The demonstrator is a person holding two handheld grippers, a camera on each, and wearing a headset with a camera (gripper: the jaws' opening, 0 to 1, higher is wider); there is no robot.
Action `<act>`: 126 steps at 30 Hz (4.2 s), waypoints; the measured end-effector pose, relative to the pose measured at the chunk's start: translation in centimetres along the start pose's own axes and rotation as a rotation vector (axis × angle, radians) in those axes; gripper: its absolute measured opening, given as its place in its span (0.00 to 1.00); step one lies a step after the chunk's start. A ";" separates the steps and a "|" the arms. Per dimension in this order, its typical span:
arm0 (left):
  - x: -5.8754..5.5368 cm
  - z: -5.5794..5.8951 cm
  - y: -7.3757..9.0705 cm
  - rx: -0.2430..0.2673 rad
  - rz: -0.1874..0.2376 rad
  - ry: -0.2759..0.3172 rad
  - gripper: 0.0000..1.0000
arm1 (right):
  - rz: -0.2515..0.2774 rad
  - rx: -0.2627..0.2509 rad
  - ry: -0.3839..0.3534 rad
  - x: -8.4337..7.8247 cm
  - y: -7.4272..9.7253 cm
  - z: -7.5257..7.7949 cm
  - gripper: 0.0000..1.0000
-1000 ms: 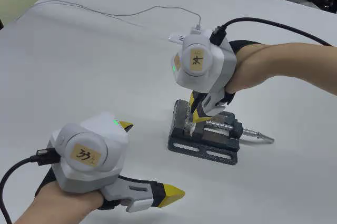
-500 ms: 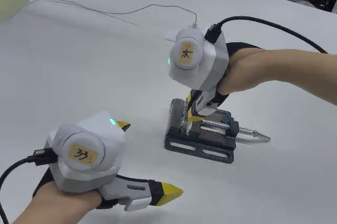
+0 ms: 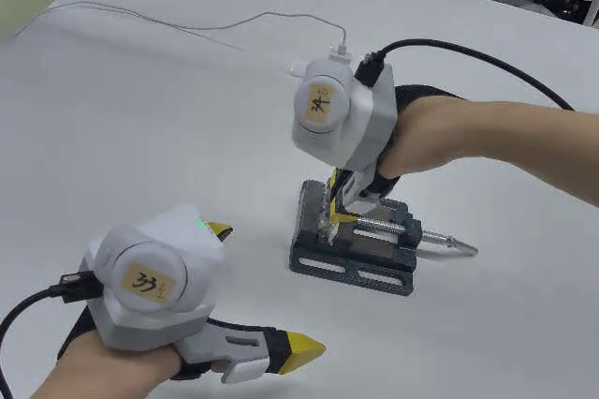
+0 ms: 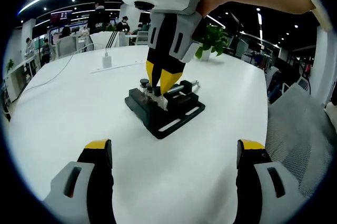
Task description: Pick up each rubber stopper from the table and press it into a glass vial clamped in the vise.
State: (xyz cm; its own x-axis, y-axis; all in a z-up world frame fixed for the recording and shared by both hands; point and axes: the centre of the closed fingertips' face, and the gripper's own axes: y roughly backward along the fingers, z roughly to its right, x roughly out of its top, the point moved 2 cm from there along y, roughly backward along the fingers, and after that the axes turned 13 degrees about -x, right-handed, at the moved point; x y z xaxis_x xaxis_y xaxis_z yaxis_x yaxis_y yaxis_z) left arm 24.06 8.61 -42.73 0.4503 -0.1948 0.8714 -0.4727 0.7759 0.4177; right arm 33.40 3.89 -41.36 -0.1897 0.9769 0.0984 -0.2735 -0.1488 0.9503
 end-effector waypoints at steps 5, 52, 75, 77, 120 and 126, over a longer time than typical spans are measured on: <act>0.0 0.0 0.0 0.000 -0.001 -0.004 0.98 | 0.026 0.012 0.023 0.0 0.0 0.0 0.07; -0.6 -1.1 0.5 0.017 -0.012 0.027 0.98 | 0.193 0.178 -0.069 -0.2 0.7 0.5 0.00; -0.6 -1.4 -0.2 0.000 -0.027 0.032 0.98 | 0.177 0.192 -0.061 -0.3 0.5 0.0 0.00; -0.6 -1.4 -0.4 -0.002 -0.027 0.036 0.98 | 0.180 0.187 -0.057 -0.3 0.4 -0.1 0.00; 0.2 -1.6 -2.3 -0.031 -0.003 0.062 0.98 | -0.008 0.292 -0.169 0.2 -0.5 1.0 0.00; 0.0 -1.5 -2.4 -0.033 -0.003 0.066 0.98 | -0.013 0.293 -0.156 0.3 -0.6 0.9 0.00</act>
State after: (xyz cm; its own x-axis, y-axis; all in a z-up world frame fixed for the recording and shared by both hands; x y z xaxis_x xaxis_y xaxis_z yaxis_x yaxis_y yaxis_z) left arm 26.32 7.67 -44.09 0.5013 -0.1580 0.8507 -0.4467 0.7948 0.4108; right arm 34.34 4.41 -41.63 -0.0353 0.9935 0.1085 0.0121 -0.1082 0.9941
